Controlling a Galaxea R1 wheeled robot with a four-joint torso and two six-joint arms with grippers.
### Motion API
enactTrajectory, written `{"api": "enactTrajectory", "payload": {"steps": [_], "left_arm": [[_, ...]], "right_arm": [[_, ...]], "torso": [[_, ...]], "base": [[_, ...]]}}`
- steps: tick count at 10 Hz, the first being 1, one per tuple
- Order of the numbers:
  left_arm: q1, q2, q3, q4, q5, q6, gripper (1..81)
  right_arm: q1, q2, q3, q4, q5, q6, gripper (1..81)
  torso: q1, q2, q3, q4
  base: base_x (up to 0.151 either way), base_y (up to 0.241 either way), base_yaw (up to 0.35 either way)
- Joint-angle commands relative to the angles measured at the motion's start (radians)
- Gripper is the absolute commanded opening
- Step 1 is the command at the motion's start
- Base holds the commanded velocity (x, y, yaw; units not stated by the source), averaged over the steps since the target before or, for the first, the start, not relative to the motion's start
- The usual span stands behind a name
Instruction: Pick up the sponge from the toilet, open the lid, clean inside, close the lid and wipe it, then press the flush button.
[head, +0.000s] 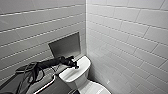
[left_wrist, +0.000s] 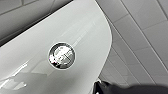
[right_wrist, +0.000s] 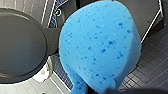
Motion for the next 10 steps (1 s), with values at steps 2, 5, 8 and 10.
{"api": "enactTrajectory", "payload": {"steps": [2, 5, 8, 10], "left_arm": [[-0.208, 0.015, -0.051, -0.018, 0.030, 0.001, 1.0], [-0.208, 0.075, -0.148, 0.060, 0.030, 0.001, 1.0], [-0.216, 0.118, -0.217, 0.088, 0.030, 0.002, 1.0], [-0.220, 0.138, -0.240, 0.108, 0.027, 0.002, 1.0]], "right_arm": [[0.005, -0.031, 0.034, -0.002, -0.075, -0.002, 1.0], [0.005, -0.029, 0.032, -0.002, -0.075, -0.002, 1.0], [0.006, -0.025, 0.034, -0.003, -0.075, -0.002, 1.0], [0.005, -0.023, 0.031, -0.003, -0.075, -0.004, 1.0]], "torso": [[0.000, 0.000, -0.002, 0.000], [0.000, 0.000, -0.001, 0.000], [0.000, 0.000, -0.027, 0.000], [0.001, 0.001, -0.045, 0.000]], "base": [[0.000, 0.000, 0.000], [0.000, 0.000, 0.000], [0.000, 0.000, 0.000], [0.000, 0.000, 0.000]]}}
